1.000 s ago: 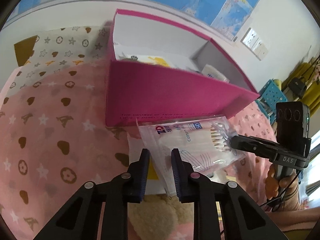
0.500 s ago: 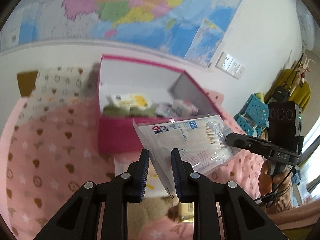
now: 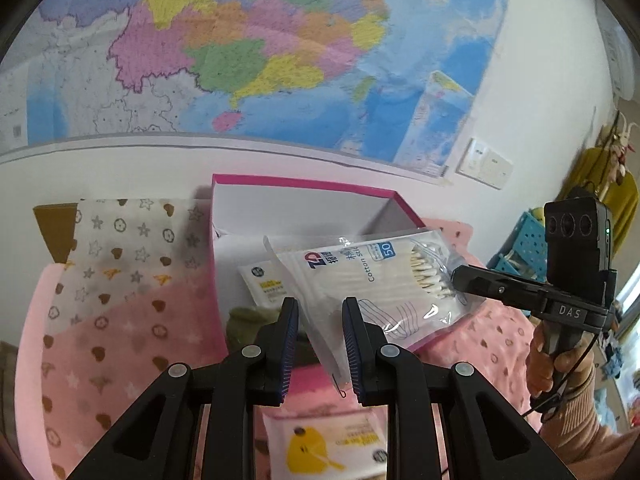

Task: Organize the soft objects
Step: 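Carry the cotton swab packet into the box and release it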

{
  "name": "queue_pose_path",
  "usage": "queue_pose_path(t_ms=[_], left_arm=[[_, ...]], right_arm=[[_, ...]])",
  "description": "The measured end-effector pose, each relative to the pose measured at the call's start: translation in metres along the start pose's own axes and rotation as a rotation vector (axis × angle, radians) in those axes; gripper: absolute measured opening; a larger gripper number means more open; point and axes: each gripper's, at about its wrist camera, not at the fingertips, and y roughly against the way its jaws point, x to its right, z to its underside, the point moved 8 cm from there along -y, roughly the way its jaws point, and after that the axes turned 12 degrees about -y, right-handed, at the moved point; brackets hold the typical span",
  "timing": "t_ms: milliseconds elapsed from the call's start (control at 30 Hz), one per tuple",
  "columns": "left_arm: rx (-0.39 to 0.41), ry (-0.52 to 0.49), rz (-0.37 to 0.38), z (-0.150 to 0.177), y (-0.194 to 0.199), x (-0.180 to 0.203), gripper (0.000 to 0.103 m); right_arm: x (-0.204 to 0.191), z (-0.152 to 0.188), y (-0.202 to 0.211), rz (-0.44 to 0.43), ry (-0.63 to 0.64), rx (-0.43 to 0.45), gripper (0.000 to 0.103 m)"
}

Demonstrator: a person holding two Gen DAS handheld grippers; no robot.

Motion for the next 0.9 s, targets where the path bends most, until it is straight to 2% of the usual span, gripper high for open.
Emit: queue_pose_path(t_ms=[300,400,533,600,667,767,900], left_arm=[[-0.051,0.033,-0.046,-0.015,-0.043,-0.034,0.022],[-0.074,0.054,-0.042,-0.016,-0.058,-0.042,0.022],[-0.107,0.066,-0.063,-0.015,-0.075,-0.048,0.022],[-0.120,0.073,-0.079,-0.014,-0.082,-0.051,0.022],[-0.122,0.080,-0.104,-0.012,-0.086,-0.054,0.023],[-0.123,0.089,-0.100,-0.008,-0.085,-0.055,0.023],[-0.103,0.054,-0.116,-0.004,-0.075,-0.048,0.024]], right_arm=[[0.030,-0.026,-0.047,0.092,-0.031,-0.049,0.017],[0.043,-0.030,-0.060,0.162,-0.041,-0.067,0.024],[0.062,-0.032,-0.078,0.308,-0.039,-0.108,0.042],[0.067,-0.031,-0.079,0.335,-0.043,-0.108,0.043],[0.068,-0.030,-0.077,0.338,-0.049,-0.107,0.043],[0.064,-0.024,-0.069,0.315,-0.043,-0.103,0.043],[0.050,-0.016,-0.060,0.279,-0.018,-0.101,0.044]])
